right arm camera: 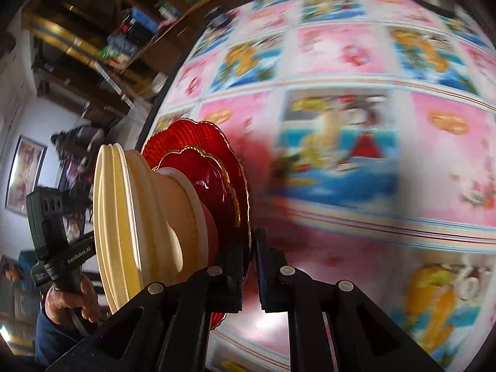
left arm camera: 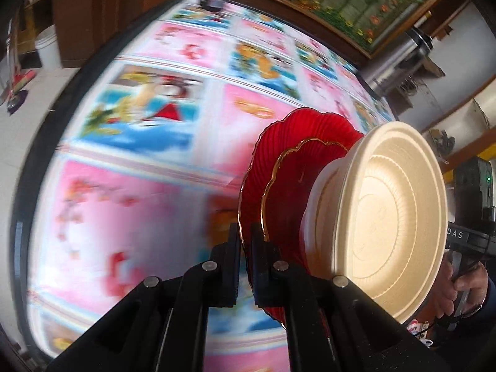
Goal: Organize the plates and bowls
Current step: 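Lift the whole plate stack with both tools and carry it across the tablecloth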
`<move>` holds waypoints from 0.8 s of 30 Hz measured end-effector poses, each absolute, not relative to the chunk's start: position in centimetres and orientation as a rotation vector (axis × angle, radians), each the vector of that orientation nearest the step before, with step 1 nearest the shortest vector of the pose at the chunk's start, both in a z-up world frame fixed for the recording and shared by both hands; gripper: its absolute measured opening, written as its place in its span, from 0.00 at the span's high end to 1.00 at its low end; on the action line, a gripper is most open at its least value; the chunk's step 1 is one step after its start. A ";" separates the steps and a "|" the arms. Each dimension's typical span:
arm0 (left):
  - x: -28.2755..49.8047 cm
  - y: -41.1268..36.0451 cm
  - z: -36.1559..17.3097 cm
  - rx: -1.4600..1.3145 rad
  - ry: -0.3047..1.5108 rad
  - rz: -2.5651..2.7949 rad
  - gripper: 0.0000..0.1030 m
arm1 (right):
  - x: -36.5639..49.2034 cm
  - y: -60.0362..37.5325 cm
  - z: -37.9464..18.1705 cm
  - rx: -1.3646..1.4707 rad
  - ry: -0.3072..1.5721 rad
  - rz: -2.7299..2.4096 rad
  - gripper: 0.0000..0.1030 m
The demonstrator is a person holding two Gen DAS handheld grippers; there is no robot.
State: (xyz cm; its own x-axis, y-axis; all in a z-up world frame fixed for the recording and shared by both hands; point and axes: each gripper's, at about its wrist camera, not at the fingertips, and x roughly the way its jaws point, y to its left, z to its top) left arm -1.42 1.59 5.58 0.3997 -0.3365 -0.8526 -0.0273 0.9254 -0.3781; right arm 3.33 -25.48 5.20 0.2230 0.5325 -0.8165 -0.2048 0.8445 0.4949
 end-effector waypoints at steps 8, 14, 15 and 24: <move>0.9 -5.9 4.4 -0.282 1.176 -0.224 0.95 | 3.0 -33.0 5.2 0.348 1.221 0.379 0.92; 1.4 -8.7 4.3 -0.236 1.153 -0.203 0.95 | 2.5 -36.3 4.2 0.380 1.227 0.327 0.92; 1.5 -8.8 4.3 -0.234 1.147 -0.196 0.95 | 2.6 -36.6 4.0 0.387 1.228 0.328 0.92; 0.5 -9.4 4.6 -0.191 1.086 -0.108 0.89 | 2.5 -36.9 3.9 0.373 1.218 0.358 0.92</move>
